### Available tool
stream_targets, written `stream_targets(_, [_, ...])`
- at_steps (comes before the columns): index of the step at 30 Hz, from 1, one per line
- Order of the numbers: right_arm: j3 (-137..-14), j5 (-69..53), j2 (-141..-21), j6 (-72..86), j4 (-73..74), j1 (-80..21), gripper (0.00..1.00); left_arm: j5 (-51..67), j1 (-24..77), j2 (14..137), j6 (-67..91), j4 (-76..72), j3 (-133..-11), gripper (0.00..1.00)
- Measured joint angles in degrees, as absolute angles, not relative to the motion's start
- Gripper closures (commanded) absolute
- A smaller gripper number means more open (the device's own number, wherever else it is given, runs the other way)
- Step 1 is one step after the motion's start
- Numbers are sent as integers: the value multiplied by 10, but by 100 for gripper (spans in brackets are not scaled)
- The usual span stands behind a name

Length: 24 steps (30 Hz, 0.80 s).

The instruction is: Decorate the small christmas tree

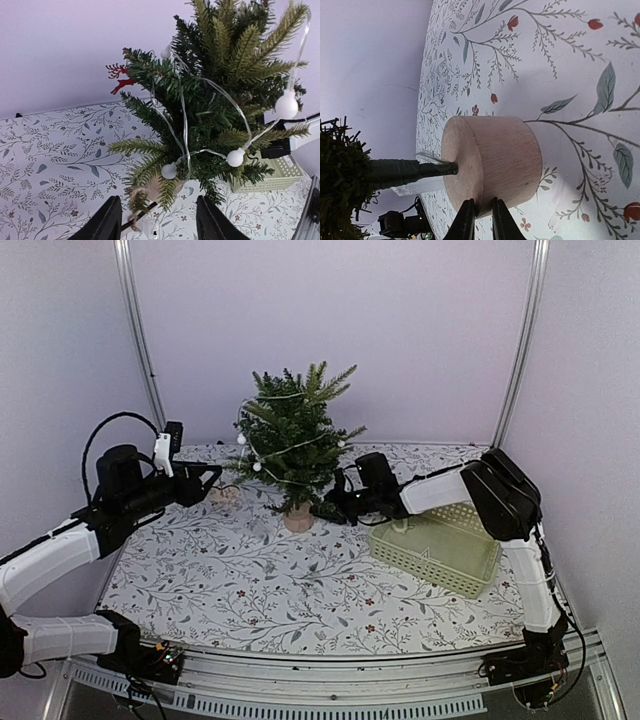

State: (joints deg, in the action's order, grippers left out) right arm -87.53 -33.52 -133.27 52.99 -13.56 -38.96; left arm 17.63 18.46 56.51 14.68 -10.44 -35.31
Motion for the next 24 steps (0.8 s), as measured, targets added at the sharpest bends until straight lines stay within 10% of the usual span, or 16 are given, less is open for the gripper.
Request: stream_targets(24, [-742, -277, -1219, 562, -211, -441, 76, 173, 132, 475, 209, -62, -315, 47])
